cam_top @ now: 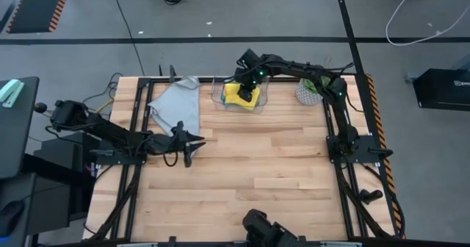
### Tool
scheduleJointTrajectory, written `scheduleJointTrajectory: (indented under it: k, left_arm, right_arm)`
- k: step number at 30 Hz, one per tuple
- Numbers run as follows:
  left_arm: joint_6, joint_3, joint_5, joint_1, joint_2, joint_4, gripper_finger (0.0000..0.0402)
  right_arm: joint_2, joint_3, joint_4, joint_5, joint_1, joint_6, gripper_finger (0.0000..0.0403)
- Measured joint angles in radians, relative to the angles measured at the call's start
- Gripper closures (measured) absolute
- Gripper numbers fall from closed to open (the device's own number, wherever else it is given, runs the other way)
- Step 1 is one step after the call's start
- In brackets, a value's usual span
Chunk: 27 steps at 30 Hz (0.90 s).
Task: Fold microfiber towels
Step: Put the folded yellow microfiber towel into the transparent bin
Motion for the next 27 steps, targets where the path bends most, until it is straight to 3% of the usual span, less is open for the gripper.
scheduleJointTrajectory:
  k: [5,16,27]
  left_arm:
    - [0.000,0.000,0.000,0.000,0.000,-0.001,0.0299]
    - [0.000,0.000,0.000,0.000,0.000,-0.002,0.0301]
    - [0.000,0.000,0.000,0.000,0.000,-0.008,0.0304]
  right_arm:
    - [0.001,0.000,0.011,0.045,0.000,-0.014,0.0333]
    - [-0.008,0.000,0.043,0.184,0.000,-0.022,0.0190]
    - [-0.164,0.000,0.081,0.279,0.000,-0.008,0.0138]
